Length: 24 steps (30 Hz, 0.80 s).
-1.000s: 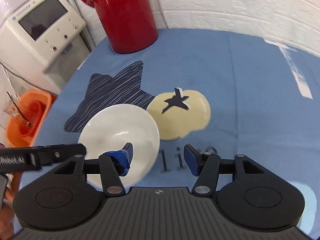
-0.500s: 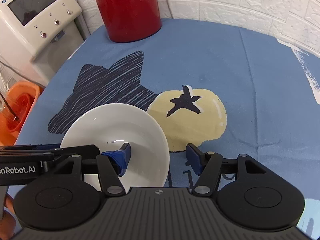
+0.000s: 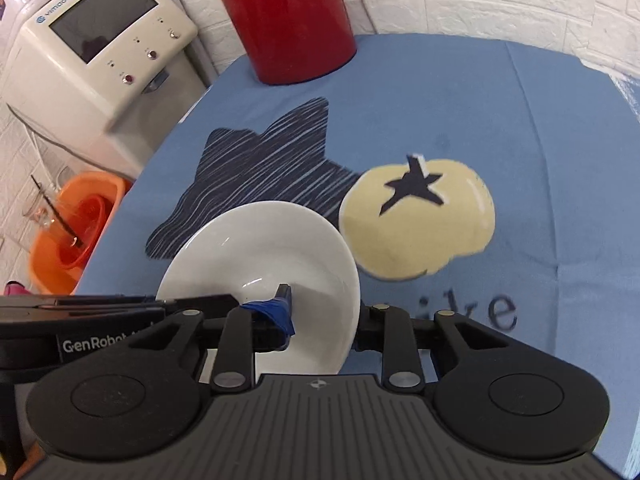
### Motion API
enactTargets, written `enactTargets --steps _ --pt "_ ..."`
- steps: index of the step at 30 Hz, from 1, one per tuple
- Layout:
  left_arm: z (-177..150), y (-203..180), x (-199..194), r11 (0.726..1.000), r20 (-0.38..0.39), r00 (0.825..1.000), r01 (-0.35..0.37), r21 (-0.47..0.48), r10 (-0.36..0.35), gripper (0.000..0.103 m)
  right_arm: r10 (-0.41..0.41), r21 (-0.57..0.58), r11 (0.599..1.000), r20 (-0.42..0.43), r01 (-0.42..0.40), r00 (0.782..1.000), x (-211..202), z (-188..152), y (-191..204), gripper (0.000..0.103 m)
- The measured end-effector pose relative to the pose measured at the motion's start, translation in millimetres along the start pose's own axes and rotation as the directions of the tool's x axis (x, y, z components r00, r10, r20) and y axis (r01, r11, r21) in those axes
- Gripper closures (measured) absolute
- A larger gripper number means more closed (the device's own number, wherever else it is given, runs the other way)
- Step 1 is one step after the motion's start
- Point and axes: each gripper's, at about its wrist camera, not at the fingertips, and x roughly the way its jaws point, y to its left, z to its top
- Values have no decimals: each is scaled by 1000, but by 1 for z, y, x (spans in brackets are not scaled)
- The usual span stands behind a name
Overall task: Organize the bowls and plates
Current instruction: 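Carry the red bowl onto the bowls in the steel bowl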
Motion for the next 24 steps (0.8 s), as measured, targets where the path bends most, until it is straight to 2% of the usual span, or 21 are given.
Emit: enactTargets --steps 2,4,9,13,17,21,24 --pt "-4 -3 -12 999 -17 999 32 -15 -32 101 24 34 999 4 -25 1000 -12 -8 -3 91" --pt "-13 -15 -29 999 -19 999 34 12 -34 101 40 46 998 16 -41 999 -30 -18 -3 90" --pt "-58 -58 -76 995 -28 998 62 77 -60 101 3 -1 1000 45 -3 999 -102 -58 7 88" --pt "-110 -99 -113 984 -55 992 123 128 -117 101 -29 15 999 61 29 998 -174 -112 -5 86" --pt "-176 -142 -134 963 -114 978 196 186 -177 101 -96 44 995 63 93 993 -232 -178 -21 84" --pt "-238 -178 -136 936 -167 969 223 274 -182 100 -127 142 983 57 118 990 -265 -242 -44 84" --pt "-272 -193 -138 918 -191 969 215 334 -158 100 -132 184 975 50 121 990 -272 -274 -54 83"
